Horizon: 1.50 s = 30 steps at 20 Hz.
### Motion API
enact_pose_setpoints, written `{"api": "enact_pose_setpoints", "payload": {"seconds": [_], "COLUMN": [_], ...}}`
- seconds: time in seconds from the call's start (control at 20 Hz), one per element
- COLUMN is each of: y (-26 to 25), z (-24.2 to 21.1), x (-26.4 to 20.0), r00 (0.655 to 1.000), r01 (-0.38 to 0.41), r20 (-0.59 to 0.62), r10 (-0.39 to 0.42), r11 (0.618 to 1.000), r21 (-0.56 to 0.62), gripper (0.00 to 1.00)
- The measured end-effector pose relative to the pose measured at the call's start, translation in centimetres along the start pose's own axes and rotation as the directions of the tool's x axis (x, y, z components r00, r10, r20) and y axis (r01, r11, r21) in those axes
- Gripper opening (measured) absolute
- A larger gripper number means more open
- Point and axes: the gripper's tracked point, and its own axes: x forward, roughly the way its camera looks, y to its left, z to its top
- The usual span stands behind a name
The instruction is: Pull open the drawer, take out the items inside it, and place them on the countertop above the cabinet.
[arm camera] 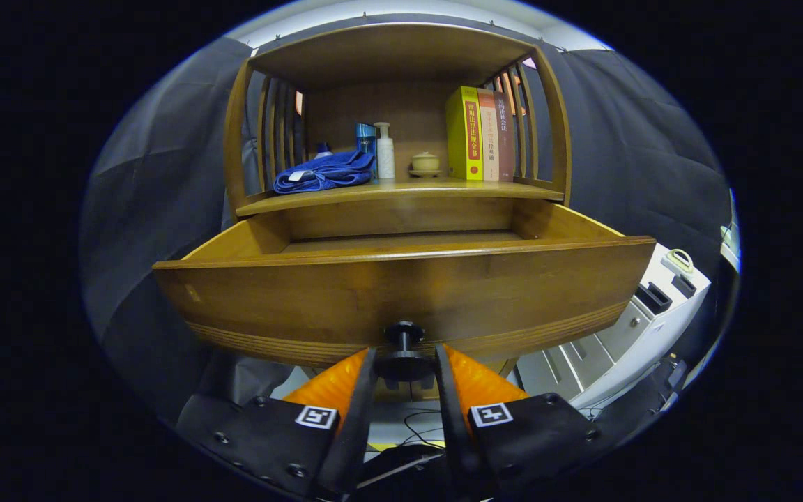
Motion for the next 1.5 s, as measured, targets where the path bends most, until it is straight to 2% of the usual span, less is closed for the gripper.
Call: {"api": "enact_pose_setpoints", "payload": {"seconds": [0.05,0.35,0.6,0.75,1.0,1.3,1.5], "y": [-0.2,-1.6,-1.8,-1.4,-0.9,-0.3,-0.2], "z": [0.4,3.7,9.7,12.4,16.0,16.7,15.2], "x": [-0.2,-2.3,-3.2,-1.8,1.9,6.5,9.5], "r00": [1.0,0.998,0.989,0.99,0.996,0.998,0.984], "r01": [0.002,0.016,0.005,-0.032,-0.045,-0.055,-0.051], "r20": [0.008,0.067,0.149,0.133,0.074,-0.051,-0.178], "r10": [-0.002,-0.016,0.006,0.041,0.054,0.048,0.025], "r11": [1.0,1.0,0.997,0.997,0.992,0.988,0.989], "r21": [0.007,-0.011,-0.073,-0.071,-0.116,-0.141,-0.142], "gripper": [0.58,0.95,0.97,0.97,0.97,0.98,0.98]}}
